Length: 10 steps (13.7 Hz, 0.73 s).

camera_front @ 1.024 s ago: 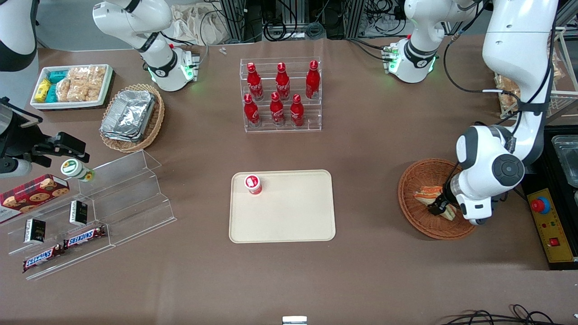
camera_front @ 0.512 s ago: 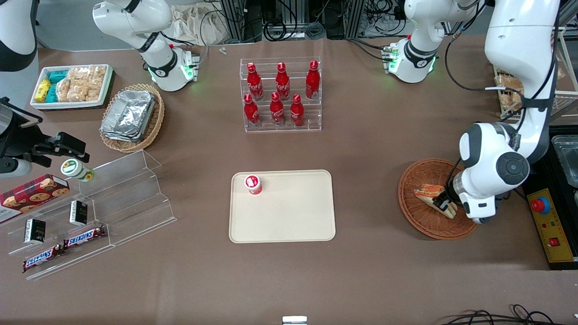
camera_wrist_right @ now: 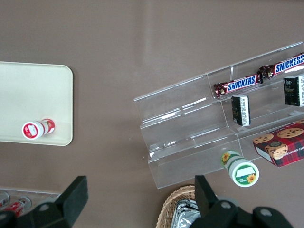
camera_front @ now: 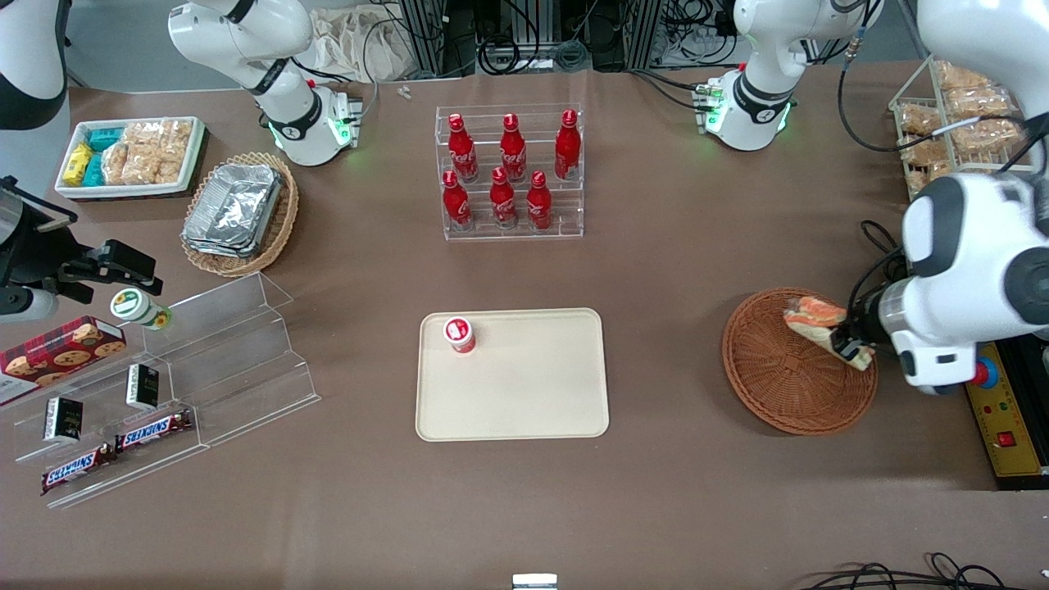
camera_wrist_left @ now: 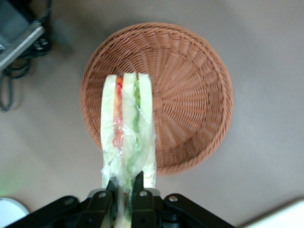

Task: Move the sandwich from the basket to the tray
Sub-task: 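Lift the sandwich out of the basket with the left gripper, then carry the sandwich over to the cream tray with the left gripper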

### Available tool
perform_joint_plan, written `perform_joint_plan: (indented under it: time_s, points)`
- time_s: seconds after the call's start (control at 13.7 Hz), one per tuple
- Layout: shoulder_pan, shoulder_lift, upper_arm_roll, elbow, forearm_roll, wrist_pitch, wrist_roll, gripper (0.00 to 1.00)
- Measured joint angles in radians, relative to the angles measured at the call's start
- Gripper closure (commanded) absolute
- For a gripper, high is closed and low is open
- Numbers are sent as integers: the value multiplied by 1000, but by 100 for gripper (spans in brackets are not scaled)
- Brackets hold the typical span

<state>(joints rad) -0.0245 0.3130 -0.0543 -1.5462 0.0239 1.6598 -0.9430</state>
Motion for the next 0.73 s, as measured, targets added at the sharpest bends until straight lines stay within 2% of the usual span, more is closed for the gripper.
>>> perform_joint_plan:
  time_s: [0.29, 0.73]
  points:
    - [-3, -2, -86, 101, -28, -102, 34, 100]
    - [-26, 5, -190, 107, -20, -110, 290, 100]
